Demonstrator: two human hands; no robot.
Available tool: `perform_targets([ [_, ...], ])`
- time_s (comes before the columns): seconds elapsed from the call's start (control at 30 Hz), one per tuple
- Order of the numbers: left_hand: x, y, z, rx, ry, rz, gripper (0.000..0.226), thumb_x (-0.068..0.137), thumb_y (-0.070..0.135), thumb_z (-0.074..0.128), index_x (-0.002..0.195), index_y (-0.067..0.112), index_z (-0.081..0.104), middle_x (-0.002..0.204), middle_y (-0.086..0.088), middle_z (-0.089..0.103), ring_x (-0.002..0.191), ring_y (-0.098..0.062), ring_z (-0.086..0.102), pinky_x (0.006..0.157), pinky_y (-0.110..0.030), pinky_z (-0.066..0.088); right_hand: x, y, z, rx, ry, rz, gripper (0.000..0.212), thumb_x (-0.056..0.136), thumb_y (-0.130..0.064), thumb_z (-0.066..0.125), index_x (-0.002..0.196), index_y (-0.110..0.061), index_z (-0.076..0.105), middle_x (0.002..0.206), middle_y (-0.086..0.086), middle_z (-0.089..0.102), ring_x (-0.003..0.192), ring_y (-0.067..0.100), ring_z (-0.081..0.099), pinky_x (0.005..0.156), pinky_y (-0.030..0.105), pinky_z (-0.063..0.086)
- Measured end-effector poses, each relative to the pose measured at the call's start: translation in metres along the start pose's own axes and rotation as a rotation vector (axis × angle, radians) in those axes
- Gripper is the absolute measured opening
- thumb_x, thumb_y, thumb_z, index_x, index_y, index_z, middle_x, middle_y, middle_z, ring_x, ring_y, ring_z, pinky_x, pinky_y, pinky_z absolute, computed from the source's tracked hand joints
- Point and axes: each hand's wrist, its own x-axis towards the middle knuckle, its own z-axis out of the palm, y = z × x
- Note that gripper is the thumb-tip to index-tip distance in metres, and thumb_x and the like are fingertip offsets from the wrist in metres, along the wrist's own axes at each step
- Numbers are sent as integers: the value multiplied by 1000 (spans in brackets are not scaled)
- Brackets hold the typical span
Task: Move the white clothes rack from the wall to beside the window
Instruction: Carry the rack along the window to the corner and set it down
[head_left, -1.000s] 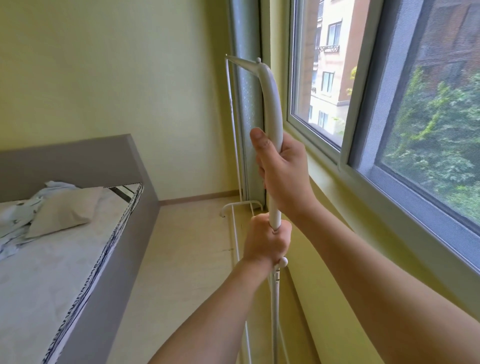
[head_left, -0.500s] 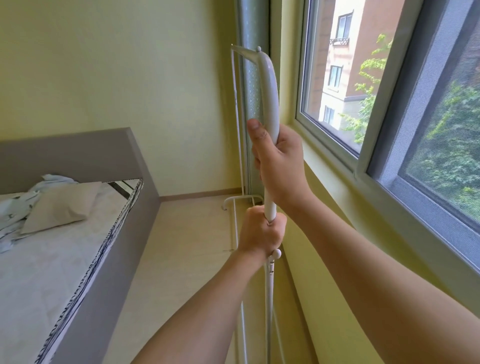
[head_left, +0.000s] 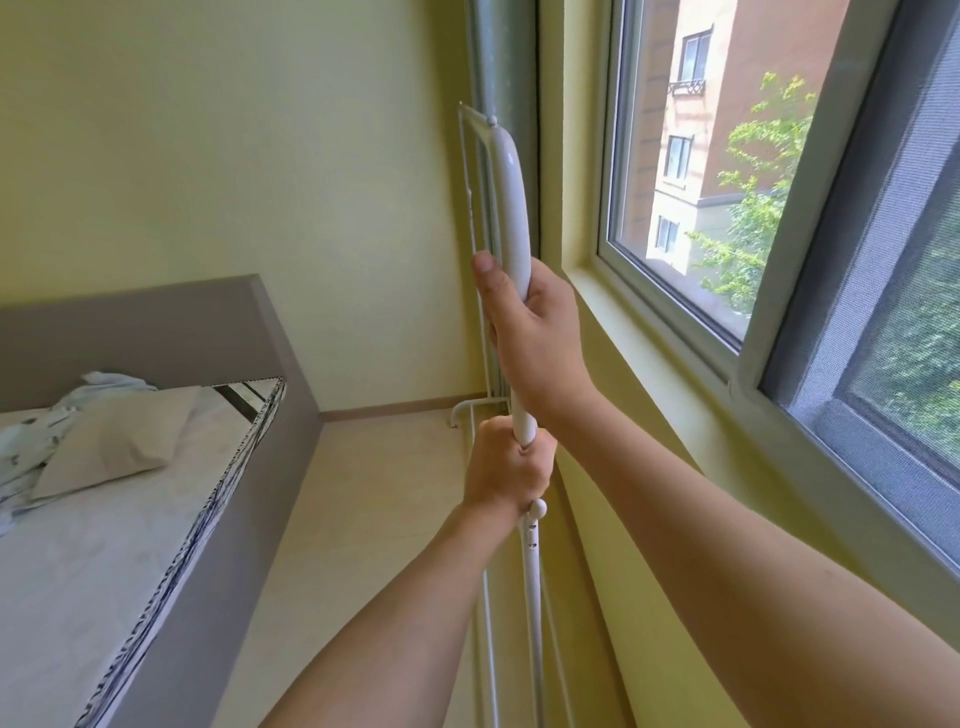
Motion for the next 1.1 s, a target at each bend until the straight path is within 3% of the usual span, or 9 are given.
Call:
perform_targets([
  [0.17, 23, -5, 5, 14, 10, -7, 12, 61, 11, 38, 50, 7, 32, 46, -8, 33, 46, -25, 35, 40, -57, 48, 21, 15, 1, 0, 10, 3, 55, 92, -41, 58, 69, 4, 37, 61, 12, 38, 55, 24, 36, 50, 51, 34],
  [0.33, 37, -10, 8, 31, 24, -7, 22, 59, 10, 36, 41, 18, 28, 44, -3, 29, 47, -25, 32, 39, -55, 47, 33, 23, 3, -2, 9, 8, 46, 91, -43, 57, 67, -7, 38, 61, 11, 36, 55, 23, 34, 51, 47, 31],
  [0.47, 44, -12, 9, 42, 31, 2, 24, 58, 10, 36, 39, 20, 26, 45, -2, 26, 49, -25, 29, 40, -53, 45, 39, 27, 4, 0, 13, 5, 51, 92, -41, 57, 66, -2, 37, 59, 10, 35, 54, 22, 33, 51, 45, 30],
  [0.83, 52, -14, 13, 63, 36, 39, 26, 58, 10, 36, 38, 22, 26, 45, 1, 22, 51, -24, 28, 39, -50, 44, 46, 32, 3, 16, 19, 5, 45, 91, -41, 57, 67, -9, 38, 61, 11, 34, 56, 24, 33, 51, 52, 32],
  [1.1, 51, -13, 10, 48, 30, 29, 26, 59, 9, 36, 37, 22, 31, 43, 4, 23, 50, -24, 29, 41, -53, 47, 45, 35, 5, 19, 7, 8, 54, 91, -42, 58, 69, 3, 37, 62, 11, 36, 56, 25, 34, 50, 52, 33],
])
